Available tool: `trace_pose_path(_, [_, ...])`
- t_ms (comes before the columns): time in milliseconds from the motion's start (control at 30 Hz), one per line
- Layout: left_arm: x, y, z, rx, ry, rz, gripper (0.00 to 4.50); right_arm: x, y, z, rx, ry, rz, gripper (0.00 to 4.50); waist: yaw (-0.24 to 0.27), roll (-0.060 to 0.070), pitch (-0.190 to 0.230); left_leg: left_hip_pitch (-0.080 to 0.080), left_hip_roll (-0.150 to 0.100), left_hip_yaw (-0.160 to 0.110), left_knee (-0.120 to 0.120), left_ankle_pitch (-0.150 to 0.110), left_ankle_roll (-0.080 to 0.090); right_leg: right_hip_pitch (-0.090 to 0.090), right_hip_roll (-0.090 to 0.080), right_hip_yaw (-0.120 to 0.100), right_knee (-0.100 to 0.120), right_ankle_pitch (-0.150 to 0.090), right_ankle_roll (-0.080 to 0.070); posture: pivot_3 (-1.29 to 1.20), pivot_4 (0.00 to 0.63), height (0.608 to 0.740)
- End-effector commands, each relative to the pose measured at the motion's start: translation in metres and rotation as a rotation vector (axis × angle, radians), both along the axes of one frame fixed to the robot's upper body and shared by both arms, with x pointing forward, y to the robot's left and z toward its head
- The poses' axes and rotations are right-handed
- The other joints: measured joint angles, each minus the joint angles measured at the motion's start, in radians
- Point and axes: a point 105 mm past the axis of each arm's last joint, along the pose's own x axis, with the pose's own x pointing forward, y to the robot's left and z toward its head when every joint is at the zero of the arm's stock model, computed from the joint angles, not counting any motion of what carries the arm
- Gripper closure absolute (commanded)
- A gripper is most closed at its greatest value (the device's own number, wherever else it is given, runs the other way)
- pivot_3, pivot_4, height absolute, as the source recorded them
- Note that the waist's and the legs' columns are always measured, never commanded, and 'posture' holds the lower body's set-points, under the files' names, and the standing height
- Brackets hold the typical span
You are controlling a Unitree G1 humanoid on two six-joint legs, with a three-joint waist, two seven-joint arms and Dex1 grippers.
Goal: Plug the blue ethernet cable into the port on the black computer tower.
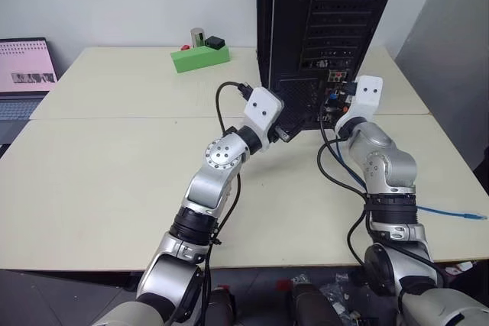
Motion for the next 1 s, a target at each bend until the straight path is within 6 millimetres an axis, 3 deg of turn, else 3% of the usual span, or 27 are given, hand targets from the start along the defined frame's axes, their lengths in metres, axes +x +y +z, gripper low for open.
trace_pose_path(33, [-0.005,-0.002,0.019,-0.027,-0.070,-0.015,0.44,0.002,0.001,0.035,-0.004,-0.122,0.006,4.50,0.000,0.000,0.000,0.000,0.000,0.000,0.000,0.000,0.000,0.000,0.000,0.000,0.000,0.000,0.000,0.00,0.150,0.740])
trace_pose_path(133, [-0.004,-0.001,0.020,-0.029,-0.071,-0.014,0.44,0.001,0.000,0.033,-0.021,-0.127,0.024,4.50,0.000,0.000,0.000,0.000,0.000,0.000,0.000,0.000,0.000,0.000,0.000,0.000,0.000,0.000,0.000,0.00,0.150,0.740])
trace_pose_path(200, [-0.004,0.000,0.020,-0.031,-0.072,-0.014,0.42,0.000,-0.003,0.028,-0.033,-0.114,0.030,3.84,-0.001,0.000,0.000,0.000,0.000,0.000,0.000,0.000,0.000,0.000,0.000,0.000,0.000,0.000,0.000,0.00,0.150,0.740])
trace_pose_path(633, [0.000,0.006,0.020,-0.028,-0.061,0.002,0.42,-0.029,-0.017,0.015,-0.166,-0.102,0.137,1.34,0.017,0.000,0.000,-0.007,0.000,-0.001,0.000,0.000,0.000,-0.005,-0.001,-0.002,-0.002,0.000,0.000,0.00,0.150,0.740])
trace_pose_path(867, [-0.001,0.033,0.002,0.076,0.020,0.014,0.42,-0.056,-0.041,0.026,-0.260,-0.129,0.199,0.05,0.014,0.000,0.000,-0.007,0.000,-0.001,0.000,0.000,0.000,-0.005,0.000,-0.002,-0.001,0.000,0.000,0.00,0.150,0.740])
trace_pose_path(1000, [-0.003,0.054,0.002,0.079,0.074,0.004,0.42,-0.072,-0.048,0.038,-0.282,-0.147,0.327,0.01,0.015,0.000,0.000,-0.007,-0.001,-0.001,0.000,0.000,0.000,-0.005,0.000,-0.002,-0.002,0.000,0.000,0.00,0.150,0.740])
